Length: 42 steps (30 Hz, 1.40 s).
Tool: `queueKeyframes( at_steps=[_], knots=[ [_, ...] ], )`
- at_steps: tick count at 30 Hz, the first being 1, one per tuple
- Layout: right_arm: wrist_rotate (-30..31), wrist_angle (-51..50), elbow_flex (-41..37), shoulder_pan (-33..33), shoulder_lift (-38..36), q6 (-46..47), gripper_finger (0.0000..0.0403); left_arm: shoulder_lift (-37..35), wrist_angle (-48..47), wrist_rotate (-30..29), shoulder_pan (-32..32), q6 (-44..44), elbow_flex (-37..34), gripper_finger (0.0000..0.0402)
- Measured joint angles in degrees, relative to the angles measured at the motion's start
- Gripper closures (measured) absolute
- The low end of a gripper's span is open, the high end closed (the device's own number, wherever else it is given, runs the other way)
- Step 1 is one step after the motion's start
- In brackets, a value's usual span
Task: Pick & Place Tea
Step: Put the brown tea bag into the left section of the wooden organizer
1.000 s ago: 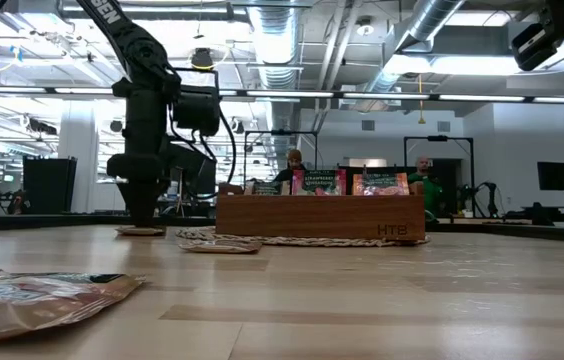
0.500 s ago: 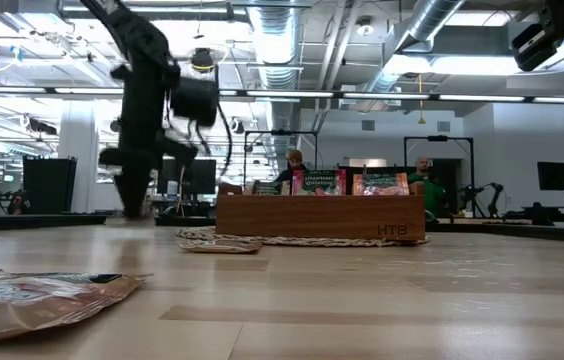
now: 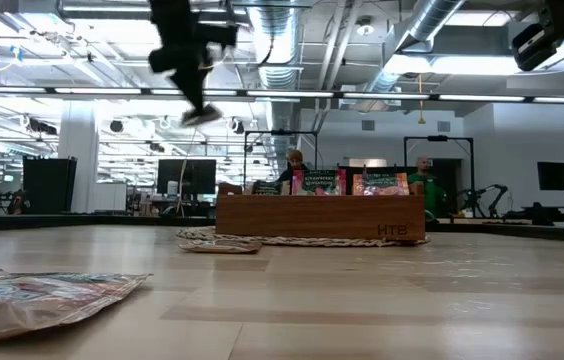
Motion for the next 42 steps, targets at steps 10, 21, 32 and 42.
queueKeyframes(
  at_steps=[10,21,32,42],
  knots=[
    [0.1,0.0,0.0,0.0,0.0,-1.1,0.0269,7.1,6.9,-15.5,-14.7,11.2,4.8,0.0401],
    [0.1,-0.5,0.0,0.0,0.0,-1.3,0.0269,16.8,21.0,-30.8,-18.7,19.9,4.9,0.0401],
    [-0.2,-0.5,0.0,0.0,0.0,-1.5,0.0269,21.0,19.8,-27.3,-18.7,12.0,4.9,0.0401],
    [-0.3,-0.4,0.0,0.0,0.0,-1.5,0.0269,25.0,16.6,-26.4,-17.5,5.6,4.7,0.0401]
  ],
)
